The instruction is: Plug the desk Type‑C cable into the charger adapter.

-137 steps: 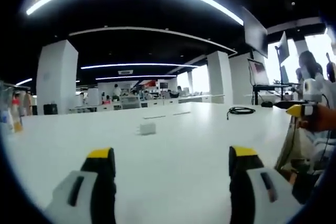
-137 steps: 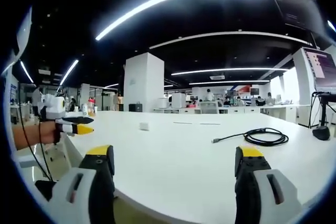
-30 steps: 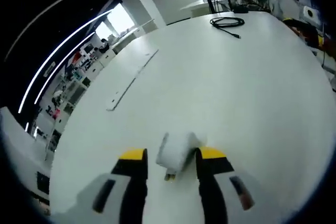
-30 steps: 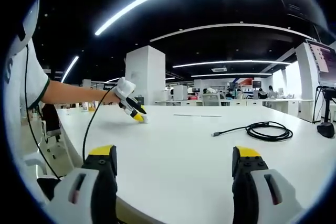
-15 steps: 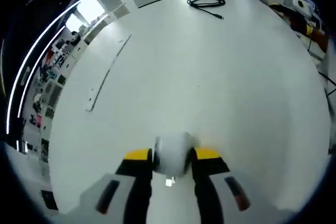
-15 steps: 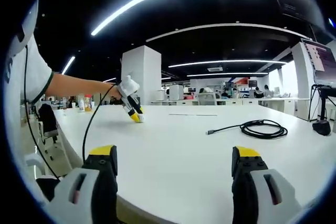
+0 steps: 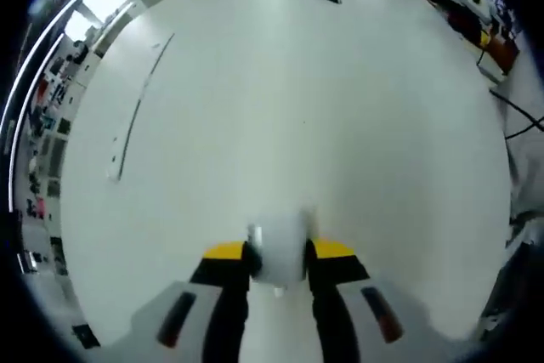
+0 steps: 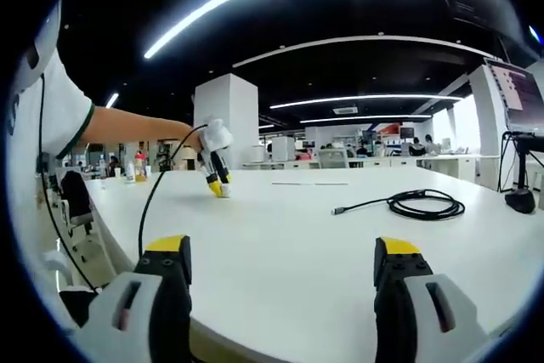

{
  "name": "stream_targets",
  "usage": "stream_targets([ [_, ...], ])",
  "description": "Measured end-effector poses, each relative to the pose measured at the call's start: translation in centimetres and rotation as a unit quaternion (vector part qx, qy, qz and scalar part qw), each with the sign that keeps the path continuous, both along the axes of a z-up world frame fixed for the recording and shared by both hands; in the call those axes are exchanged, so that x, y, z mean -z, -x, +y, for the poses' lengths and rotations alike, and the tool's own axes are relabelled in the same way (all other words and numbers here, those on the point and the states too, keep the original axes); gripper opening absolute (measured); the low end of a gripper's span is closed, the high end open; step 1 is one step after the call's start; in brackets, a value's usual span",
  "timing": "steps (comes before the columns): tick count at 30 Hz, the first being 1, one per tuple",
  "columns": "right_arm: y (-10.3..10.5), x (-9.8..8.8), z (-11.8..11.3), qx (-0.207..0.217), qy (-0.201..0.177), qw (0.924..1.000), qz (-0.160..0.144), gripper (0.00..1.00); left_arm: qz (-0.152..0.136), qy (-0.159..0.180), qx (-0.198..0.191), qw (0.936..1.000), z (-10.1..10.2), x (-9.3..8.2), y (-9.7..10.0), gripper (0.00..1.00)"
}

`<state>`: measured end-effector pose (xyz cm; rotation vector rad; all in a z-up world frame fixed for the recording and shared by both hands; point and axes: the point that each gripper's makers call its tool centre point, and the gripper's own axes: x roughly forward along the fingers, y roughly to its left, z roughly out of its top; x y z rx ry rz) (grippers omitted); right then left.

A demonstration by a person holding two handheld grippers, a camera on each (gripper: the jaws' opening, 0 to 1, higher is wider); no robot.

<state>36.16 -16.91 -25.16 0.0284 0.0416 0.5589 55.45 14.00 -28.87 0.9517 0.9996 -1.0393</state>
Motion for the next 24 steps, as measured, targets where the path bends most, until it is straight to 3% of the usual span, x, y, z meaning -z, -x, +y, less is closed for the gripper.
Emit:
stream_targets([
  [4, 0.0, 0.3, 0.1, 0.0, 0.0, 1.0, 0.004, 0.89, 0.054, 0.004, -0.026, 0.9982, -0.1, 0.2, 0.2, 0.25],
  [8, 0.1, 0.2, 0.3, -0.001, 0.001, 1.0, 0.004, 0.89, 0.076, 0.006, -0.034, 0.9965, 0.2, 0.3, -0.2, 0.25],
  [13, 0.2, 0.4, 0.3, -0.001, -0.001, 1.0, 0.007, 0.88, 0.081, 0.008, -0.031, 0.9962, 0.3, 0.3, -0.5, 0.25],
  [15, 0.2, 0.5, 0.4, -0.001, 0.0, 1.0, 0.009, 0.88, 0.084, 0.01, -0.03, 0.996, 2.1, 0.3, -2.9, 0.25],
  [17, 0.2, 0.5, 0.4, -0.002, 0.0, 1.0, 0.008, 0.88, 0.081, 0.007, -0.026, 0.9964, 1.3, 0.3, -1.8, 0.25],
  [24, 0.2, 0.3, 0.8, -0.005, 0.002, 1.0, 0.007, 0.87, 0.086, -0.001, -0.03, 0.9958, 1.9, 0.3, -2.7, 0.25],
])
